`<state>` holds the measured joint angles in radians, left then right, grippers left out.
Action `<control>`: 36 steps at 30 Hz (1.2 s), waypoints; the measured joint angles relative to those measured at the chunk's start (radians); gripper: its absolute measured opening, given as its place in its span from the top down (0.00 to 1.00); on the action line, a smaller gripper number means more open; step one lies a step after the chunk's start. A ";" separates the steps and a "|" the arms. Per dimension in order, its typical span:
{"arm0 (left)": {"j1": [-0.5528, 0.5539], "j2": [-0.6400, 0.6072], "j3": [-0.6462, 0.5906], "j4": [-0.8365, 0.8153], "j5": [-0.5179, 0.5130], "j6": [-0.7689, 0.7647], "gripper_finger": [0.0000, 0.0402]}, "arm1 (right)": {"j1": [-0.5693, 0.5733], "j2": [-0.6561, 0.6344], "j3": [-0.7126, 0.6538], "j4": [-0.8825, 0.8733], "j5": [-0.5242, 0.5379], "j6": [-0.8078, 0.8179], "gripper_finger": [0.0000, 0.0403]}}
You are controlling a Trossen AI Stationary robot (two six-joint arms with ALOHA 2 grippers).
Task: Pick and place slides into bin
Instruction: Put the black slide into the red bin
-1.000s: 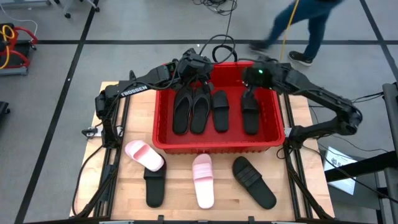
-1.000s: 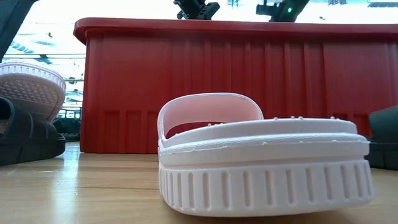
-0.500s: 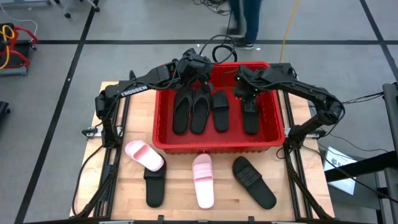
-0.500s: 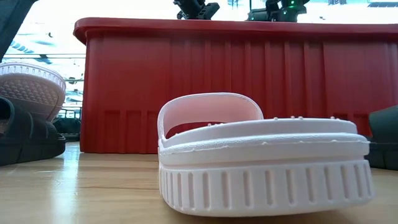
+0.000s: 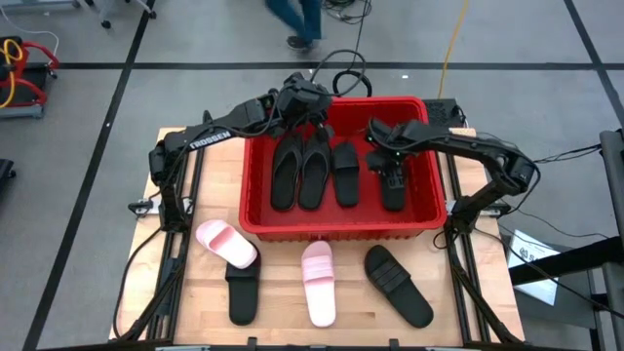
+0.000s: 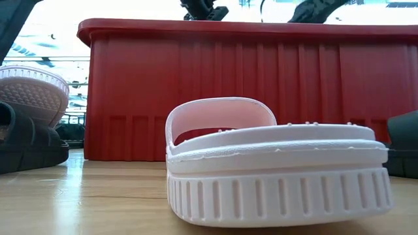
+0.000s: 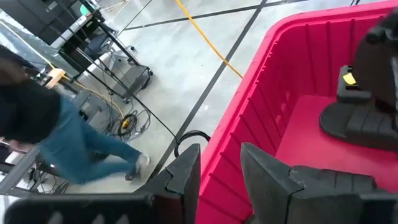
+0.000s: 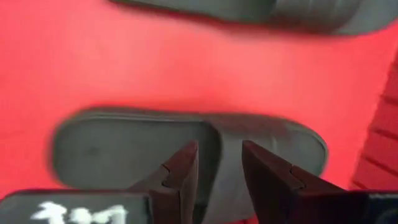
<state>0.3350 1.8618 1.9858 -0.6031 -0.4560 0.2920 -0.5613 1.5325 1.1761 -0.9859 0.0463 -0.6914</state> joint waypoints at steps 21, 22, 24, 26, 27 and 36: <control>0.018 0.000 0.000 0.001 0.001 -0.007 0.70 | 0.001 -0.001 -0.182 0.306 0.271 0.013 0.72; 0.018 0.000 0.000 0.001 0.001 -0.007 0.70 | 0.001 -0.001 -0.192 0.329 0.283 0.015 0.73; 0.018 0.000 0.000 0.001 0.001 -0.007 0.70 | 0.001 -0.001 -0.214 0.371 0.307 0.015 0.77; 0.018 0.000 0.000 0.001 0.001 -0.008 0.70 | 0.002 -0.003 -0.237 0.399 0.325 0.004 0.83; 0.018 0.000 0.000 0.001 0.001 -0.008 0.70 | 0.002 -0.003 -0.246 0.410 0.327 0.001 0.87; 0.018 0.000 0.000 0.001 0.001 -0.008 0.70 | 0.027 -0.027 -0.267 0.472 0.338 -0.045 0.99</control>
<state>0.3534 1.8618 1.9858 -0.6022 -0.4549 0.2836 -0.5342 1.5059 0.9089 -0.5140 0.3841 -0.7362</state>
